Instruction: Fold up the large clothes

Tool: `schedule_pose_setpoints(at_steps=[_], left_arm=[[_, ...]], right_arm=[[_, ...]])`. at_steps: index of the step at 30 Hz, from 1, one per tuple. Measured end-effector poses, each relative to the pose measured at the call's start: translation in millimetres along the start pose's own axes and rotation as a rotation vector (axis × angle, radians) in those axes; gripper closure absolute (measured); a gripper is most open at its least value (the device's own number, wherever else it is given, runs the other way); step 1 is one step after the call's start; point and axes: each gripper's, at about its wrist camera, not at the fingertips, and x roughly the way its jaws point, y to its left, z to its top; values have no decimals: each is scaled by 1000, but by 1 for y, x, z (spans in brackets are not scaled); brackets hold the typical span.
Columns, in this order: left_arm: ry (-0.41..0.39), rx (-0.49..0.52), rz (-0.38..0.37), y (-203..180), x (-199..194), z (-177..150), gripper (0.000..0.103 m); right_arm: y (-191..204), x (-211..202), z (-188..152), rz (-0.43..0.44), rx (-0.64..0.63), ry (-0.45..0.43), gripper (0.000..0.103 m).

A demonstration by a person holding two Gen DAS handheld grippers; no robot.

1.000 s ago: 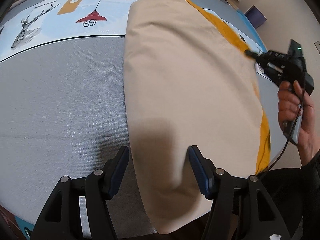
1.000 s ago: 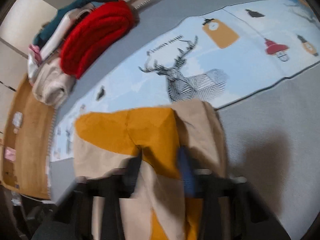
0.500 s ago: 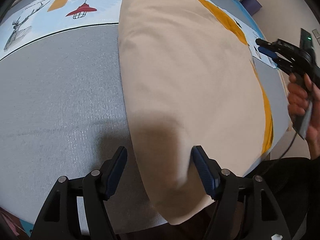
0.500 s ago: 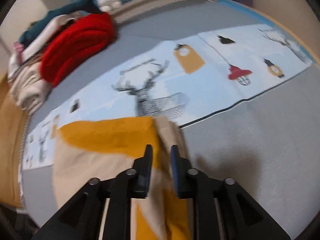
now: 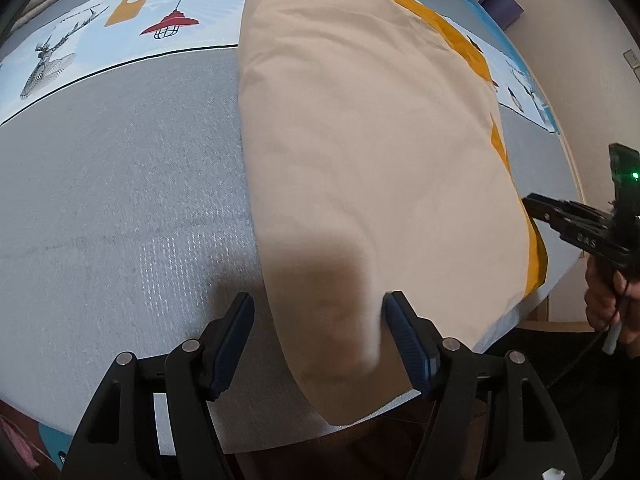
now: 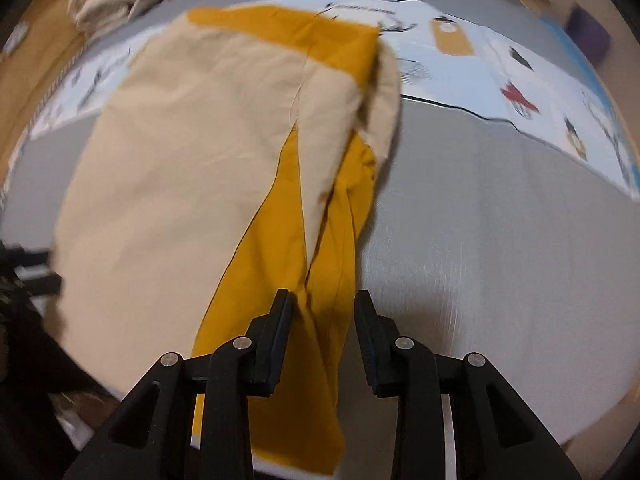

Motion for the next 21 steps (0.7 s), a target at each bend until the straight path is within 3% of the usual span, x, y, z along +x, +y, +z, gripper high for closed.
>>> schedule_pose_setpoints(at_steps=[7, 10, 13, 15, 17, 21], left_arm=[[7, 0, 2, -2, 7, 9, 37], [-3, 5, 4, -2, 5, 6, 37], [-37, 12, 23, -4, -3, 0, 37], [-111, 41, 102, -11, -17, -8, 37], [-202, 77, 200, -20, -33, -20, 35], [-349, 117, 246, -41, -64, -57, 19]], right_arm=[[2, 1, -34, -21, -36, 71, 59], [-9, 7, -40, -34, 45, 88, 51], [-18, -1, -55, -59, 119, 80, 51], [-14, -12, -64, -115, 122, 38, 51], [-8, -35, -78, -173, 141, -60, 51], [13, -92, -116, -180, 205, -293, 48]])
